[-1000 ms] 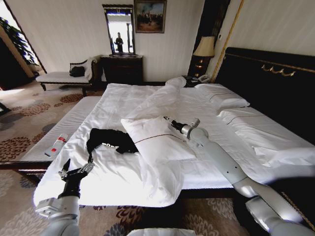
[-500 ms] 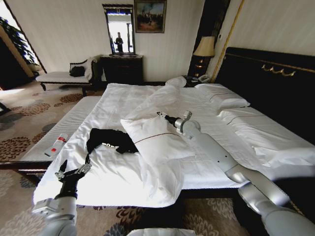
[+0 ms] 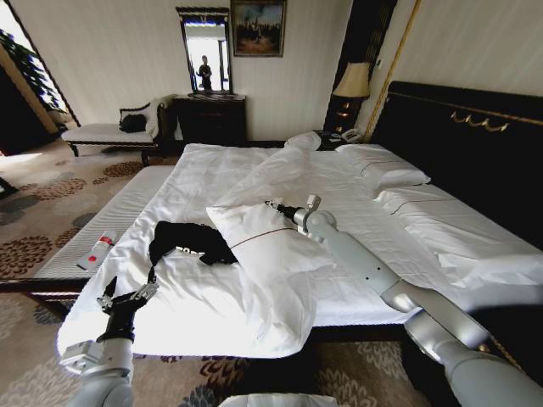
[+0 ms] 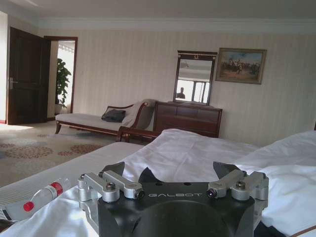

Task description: Fold the clothes on the bed.

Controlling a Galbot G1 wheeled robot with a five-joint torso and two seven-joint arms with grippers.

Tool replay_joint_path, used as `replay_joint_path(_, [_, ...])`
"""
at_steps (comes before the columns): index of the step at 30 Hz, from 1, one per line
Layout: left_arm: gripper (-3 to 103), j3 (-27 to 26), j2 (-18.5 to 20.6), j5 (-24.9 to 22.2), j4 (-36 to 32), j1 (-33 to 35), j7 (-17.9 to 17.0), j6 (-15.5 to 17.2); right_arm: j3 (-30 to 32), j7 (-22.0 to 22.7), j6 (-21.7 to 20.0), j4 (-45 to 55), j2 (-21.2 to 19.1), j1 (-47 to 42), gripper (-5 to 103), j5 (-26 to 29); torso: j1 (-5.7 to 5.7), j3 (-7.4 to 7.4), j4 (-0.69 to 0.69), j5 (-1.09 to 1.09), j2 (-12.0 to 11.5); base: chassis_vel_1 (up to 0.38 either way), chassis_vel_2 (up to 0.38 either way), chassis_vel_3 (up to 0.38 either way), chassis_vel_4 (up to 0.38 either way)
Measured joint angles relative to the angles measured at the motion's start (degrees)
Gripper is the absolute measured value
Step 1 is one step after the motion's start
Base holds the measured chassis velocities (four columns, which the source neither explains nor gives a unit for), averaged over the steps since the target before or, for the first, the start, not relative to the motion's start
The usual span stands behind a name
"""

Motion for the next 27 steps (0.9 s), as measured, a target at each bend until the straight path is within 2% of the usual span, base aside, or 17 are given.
replay_joint_path(3, [100,-0.3,0.8,-0.2,0.6,-0.2,0.0,0.0,-0.1,-0.9,0.5,-1.9,1.7,0.2,50,-1.5,0.0,0.0,0.01,0.0,0.0,0.0,0.0,0.0,0.0])
replay_joint_path(4, [100,-0.3,0.8,-0.2,0.6,-0.2,0.0,0.0,-0.1,-0.9,0.5,-1.9,1.7,0.2,50,-1.5,0.0,0.0,0.01,0.0,0.0,0.0,0.0,0.0,0.0])
replay_joint_path(5, [100,-0.4,1.0,-0.3,0.8,-0.2,0.0,0.0,-0.1,-1.1,0.7,-2.4,2.2,0.2,44,-1.8,0.0,0.0,0.01,0.0,0.0,0.0,0.0,0.0,0.0])
replay_joint_path(6, [100,-0.5,1.1,-0.4,0.9,-0.3,0.0,0.0,-0.1,-1.2,0.8,-2.6,2.5,0.2,44,-2.0,0.0,0.0,0.01,0.0,0.0,0.0,0.0,0.0,0.0])
replay_joint_path(8, [100,-0.5,1.6,-0.6,1.3,-0.4,0.0,0.0,0.1,-1.4,1.2,-2.9,3.2,0.2,34,-2.2,0.0,0.0,0.01,0.0,0.0,0.0,0.0,0.0,0.0])
replay_joint_path(9, [100,-0.5,1.6,-0.6,1.3,-0.4,0.0,0.0,0.1,-1.4,1.2,-2.9,3.2,0.2,34,-2.2,0.0,0.0,0.01,0.0,0.0,0.0,0.0,0.0,0.0])
replay_joint_path(13, [100,-0.6,2.5,-0.9,2.1,-0.9,0.0,0.0,1.2,-1.4,2.5,-2.5,3.3,-0.1,12,-2.4,0.0,0.0,0.01,0.0,0.0,0.0,0.0,0.0,0.0])
replay_joint_path(15, [100,-0.6,2.7,-1.0,2.3,-1.1,0.0,0.0,1.5,-1.4,3.0,-2.2,3.2,-0.3,12,-2.4,0.0,0.0,0.01,0.01,0.0,0.0,0.0,0.0,0.0])
replay_joint_path(17, [100,-0.6,3.0,-1.2,2.7,-1.4,0.1,-0.1,2.4,-1.2,4.2,-0.8,2.6,-1.0,3,-2.3,0.0,0.0,0.02,0.01,0.0,0.0,0.0,0.0,0.0])
replay_joint_path(18, [100,-0.6,3.2,-1.3,2.9,-1.5,0.1,-0.1,2.8,-0.9,4.5,0.1,2.1,-1.4,1,-2.0,0.0,0.0,0.04,0.01,0.0,0.0,0.0,0.0,0.0])
replay_joint_path(21, [100,-0.6,3.5,-1.6,3.2,-1.8,0.1,-0.1,3.5,-0.1,5.4,2.1,0.2,-2.3,1,-1.2,0.0,0.0,0.03,0.02,0.0,0.0,0.0,0.0,0.0])
replay_joint_path(22, [100,-0.6,4.0,-1.9,3.6,-2.1,0.1,-0.2,4.4,0.5,6.3,4.4,-1.8,-3.4,1,-0.4,0.0,0.0,0.02,0.01,0.0,0.0,0.0,0.0,0.0])
replay_joint_path(24, [100,-0.6,4.1,-2.0,3.7,-2.2,0.1,-0.2,4.9,0.8,6.7,5.3,-2.5,-4.0,1,0.0,0.0,0.0,0.0,0.0,0.0,0.0,0.0,0.0,0.0])
replay_joint_path(27, [100,-0.5,5.0,-2.8,4.3,-3.4,0.1,-0.2,9.6,3.1,9.8,12.3,-5.5,-9.9,1,1.1,0.0,0.0,0.0,0.02,0.0,0.0,0.0,0.0,0.0])
